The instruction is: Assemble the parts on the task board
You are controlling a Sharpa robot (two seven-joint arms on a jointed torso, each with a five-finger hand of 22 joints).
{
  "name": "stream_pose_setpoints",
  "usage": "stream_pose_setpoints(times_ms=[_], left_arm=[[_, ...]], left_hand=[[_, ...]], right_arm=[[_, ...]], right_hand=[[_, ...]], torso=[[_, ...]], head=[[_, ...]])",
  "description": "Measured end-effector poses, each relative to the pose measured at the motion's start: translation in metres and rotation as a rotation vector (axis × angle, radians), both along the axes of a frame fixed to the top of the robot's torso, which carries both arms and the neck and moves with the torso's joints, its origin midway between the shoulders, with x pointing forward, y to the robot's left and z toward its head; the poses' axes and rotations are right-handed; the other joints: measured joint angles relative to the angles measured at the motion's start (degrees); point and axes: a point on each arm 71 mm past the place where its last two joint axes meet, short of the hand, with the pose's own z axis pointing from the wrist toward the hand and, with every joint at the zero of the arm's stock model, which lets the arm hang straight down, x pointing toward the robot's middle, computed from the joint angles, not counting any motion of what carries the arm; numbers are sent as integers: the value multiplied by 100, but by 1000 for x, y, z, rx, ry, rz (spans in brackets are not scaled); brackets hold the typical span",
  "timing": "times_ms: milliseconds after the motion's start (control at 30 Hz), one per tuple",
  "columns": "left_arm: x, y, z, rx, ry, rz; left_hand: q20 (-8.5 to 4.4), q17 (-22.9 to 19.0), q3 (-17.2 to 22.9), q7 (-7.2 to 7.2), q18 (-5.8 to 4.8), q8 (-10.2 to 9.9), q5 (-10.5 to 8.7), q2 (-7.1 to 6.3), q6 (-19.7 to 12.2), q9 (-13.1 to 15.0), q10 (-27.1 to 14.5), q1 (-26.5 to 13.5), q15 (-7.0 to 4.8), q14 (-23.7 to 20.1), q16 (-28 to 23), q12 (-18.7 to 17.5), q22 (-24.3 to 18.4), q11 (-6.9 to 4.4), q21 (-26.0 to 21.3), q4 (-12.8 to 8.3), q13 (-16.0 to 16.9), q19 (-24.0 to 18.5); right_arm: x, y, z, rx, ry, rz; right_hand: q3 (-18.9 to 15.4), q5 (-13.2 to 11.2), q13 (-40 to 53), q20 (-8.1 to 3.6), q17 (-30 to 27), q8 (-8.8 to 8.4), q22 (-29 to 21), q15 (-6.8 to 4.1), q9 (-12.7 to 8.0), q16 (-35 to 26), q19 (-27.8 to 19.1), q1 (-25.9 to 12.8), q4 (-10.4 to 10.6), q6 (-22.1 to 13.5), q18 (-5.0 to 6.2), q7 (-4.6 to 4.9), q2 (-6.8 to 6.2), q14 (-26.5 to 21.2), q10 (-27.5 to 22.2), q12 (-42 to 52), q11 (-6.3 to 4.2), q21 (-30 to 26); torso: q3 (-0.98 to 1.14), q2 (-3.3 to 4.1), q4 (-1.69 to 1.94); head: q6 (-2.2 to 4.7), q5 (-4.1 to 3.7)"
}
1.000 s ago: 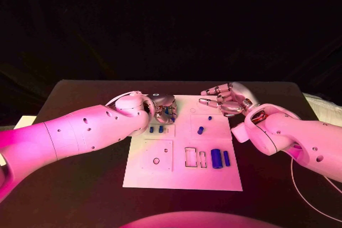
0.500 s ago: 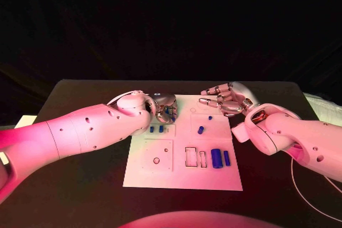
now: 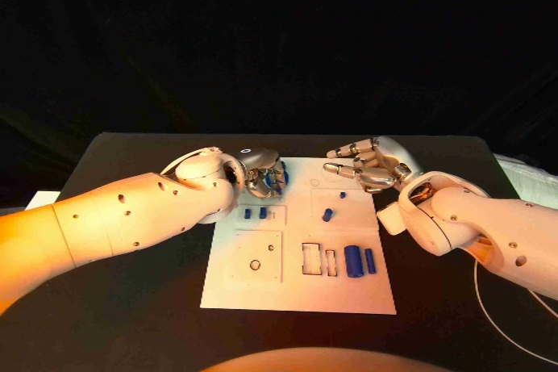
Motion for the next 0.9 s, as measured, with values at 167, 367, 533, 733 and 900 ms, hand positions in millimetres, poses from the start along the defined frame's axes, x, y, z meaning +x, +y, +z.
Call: stream_pose_setpoints(times_ms=[167, 367, 533, 733, 900], left_arm=[[-1, 18, 9, -68, 18, 40], [-1, 39, 11, -105, 49, 88], [0, 50, 9, -106, 63, 110], [2, 53, 4, -93, 69, 115], [4, 49, 1, -81, 69, 106]], left_hand=[[0, -14, 19, 0, 0, -33, 0, 0, 0, -3, 0, 0, 0, 0, 0, -33, 17, 0, 24, -19, -1, 0], [0, -20, 35, 0, 0, -33, 0, -7, 0, -15, 0, -54, 0, 0, 0, -43, 35, 0, 24, -35, -1, 0], [0, -30, 35, 0, 0, -63, 0, -62, 0, -34, 3, -167, 0, 0, 0, -110, 45, -3, 44, -36, 4, 0], [0, -29, 41, 1, 0, -63, 0, -61, 0, -35, 3, -165, 0, 0, 0, -110, 45, -3, 44, -41, 4, 0], [0, -29, 41, 1, 0, -64, 0, -38, -1, -43, 3, -188, 0, 0, 0, -110, 45, -3, 43, -41, 4, 0]], right_arm=[[0, 0, -1, -1, 3, -1], [-1, -1, -4, -1, 8, -2], [-1, -1, -4, -1, 10, -2], [-1, -1, -5, -1, 11, -2], [-1, 0, -5, 0, 12, -1]], right_hand=[[0, 0, 0, 0, 0, 0, 0, 0, 0, 0, 0, 0, 0, 0, 0, 0, 0, 0, 0, 0, 0, 0], [0, 0, 0, 0, 0, 0, 0, 0, 0, 0, 0, 0, 0, 0, 0, 0, 0, 0, 0, 0, 0, 0], [0, 0, 1, 0, 1, 0, 0, 0, 0, 0, 0, 0, 0, 0, 0, 0, 0, 0, 0, 0, 0, 0], [0, 0, -4, 0, 4, 0, 0, 0, 0, 0, 0, 0, 0, 0, 0, 0, 0, 0, 0, 0, 0, 0], [0, 0, -4, 0, 4, 0, 0, 0, 0, 0, 0, 0, 0, 0, 0, 0, 0, 0, 0, 0, 0, 0]], torso=[[0, -1, 5], [0, 2, 9], [-1, 3, 10], [-8, 6, 8], [-8, 8, -1]], head=[[19, 7], [18, 13], [9, 40], [12, 46], [2, 64]])
